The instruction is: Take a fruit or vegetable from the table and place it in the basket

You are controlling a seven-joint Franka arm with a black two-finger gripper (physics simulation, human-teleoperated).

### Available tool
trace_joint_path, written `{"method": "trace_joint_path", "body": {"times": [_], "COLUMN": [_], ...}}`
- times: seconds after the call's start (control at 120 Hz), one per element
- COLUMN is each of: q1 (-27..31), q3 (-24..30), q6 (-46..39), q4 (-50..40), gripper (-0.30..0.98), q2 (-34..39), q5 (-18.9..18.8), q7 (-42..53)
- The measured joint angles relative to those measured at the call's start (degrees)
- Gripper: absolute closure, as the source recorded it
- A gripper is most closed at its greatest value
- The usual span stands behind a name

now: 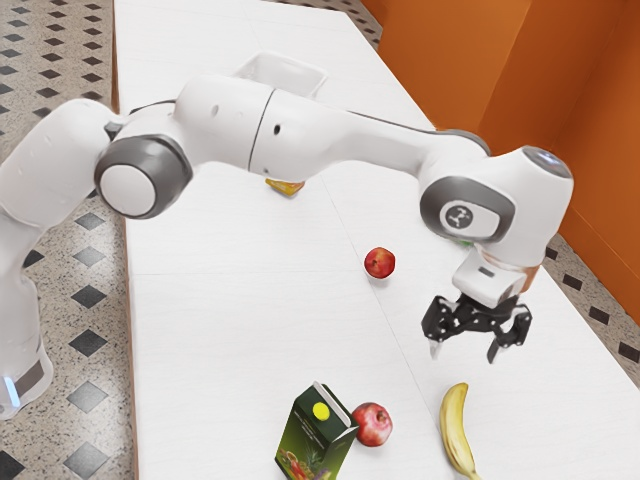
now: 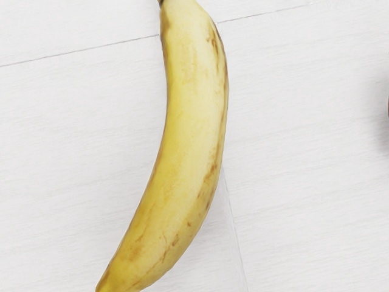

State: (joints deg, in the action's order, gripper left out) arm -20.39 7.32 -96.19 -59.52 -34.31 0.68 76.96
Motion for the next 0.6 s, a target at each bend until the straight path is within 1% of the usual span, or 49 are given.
{"method": "trace_joint_path", "body": {"times": [0.125, 0.292, 0.6], "q1": [-2.5, -3.9, -4.1], "q3": [0.2, 0.2, 0.1], "q6": [-1.5, -2.6, -3.4], "q4": [0.0, 0.0, -0.2], "gripper": [0.00, 0.00, 0.00], "q2": [-1.3, -2.5, -4.1], "q5": [0.0, 0.0, -0.2], "q7": [0.9, 1.8, 2.8]}}
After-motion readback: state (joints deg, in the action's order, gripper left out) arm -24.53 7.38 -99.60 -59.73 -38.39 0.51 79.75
